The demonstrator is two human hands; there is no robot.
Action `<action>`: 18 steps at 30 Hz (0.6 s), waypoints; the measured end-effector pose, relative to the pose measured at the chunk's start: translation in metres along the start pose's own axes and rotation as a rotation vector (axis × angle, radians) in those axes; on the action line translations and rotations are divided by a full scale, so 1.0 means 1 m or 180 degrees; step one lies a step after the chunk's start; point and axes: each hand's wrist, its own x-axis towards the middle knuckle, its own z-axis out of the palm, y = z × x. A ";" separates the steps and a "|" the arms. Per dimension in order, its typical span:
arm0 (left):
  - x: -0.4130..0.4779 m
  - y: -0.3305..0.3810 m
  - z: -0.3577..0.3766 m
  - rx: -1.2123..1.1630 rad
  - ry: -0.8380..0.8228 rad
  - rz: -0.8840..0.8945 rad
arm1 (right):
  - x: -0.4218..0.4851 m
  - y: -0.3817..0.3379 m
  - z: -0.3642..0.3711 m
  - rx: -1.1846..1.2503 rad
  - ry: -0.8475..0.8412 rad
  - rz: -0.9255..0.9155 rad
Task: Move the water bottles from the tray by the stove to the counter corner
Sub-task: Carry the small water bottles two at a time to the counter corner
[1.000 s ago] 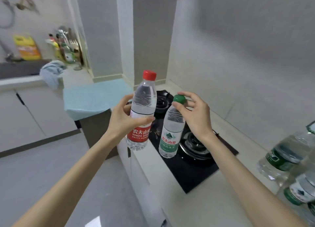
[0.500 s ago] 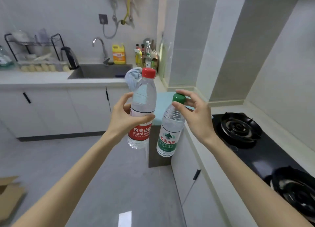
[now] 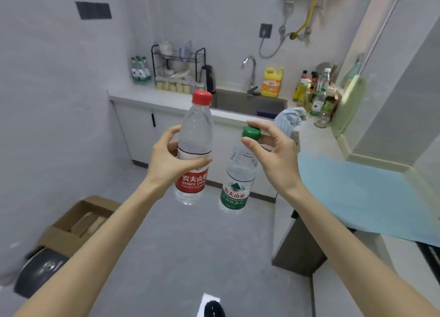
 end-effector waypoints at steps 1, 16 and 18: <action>0.010 -0.008 -0.011 0.0035 0.0088 -0.0013 | 0.012 0.006 0.013 0.0049 -0.0049 -0.0021; 0.199 -0.091 -0.139 0.0303 0.1204 -0.0353 | 0.230 0.078 0.216 0.0488 -0.0982 -0.0262; 0.220 -0.100 -0.153 0.0323 0.1278 -0.0399 | 0.253 0.086 0.239 0.0527 -0.1046 -0.0294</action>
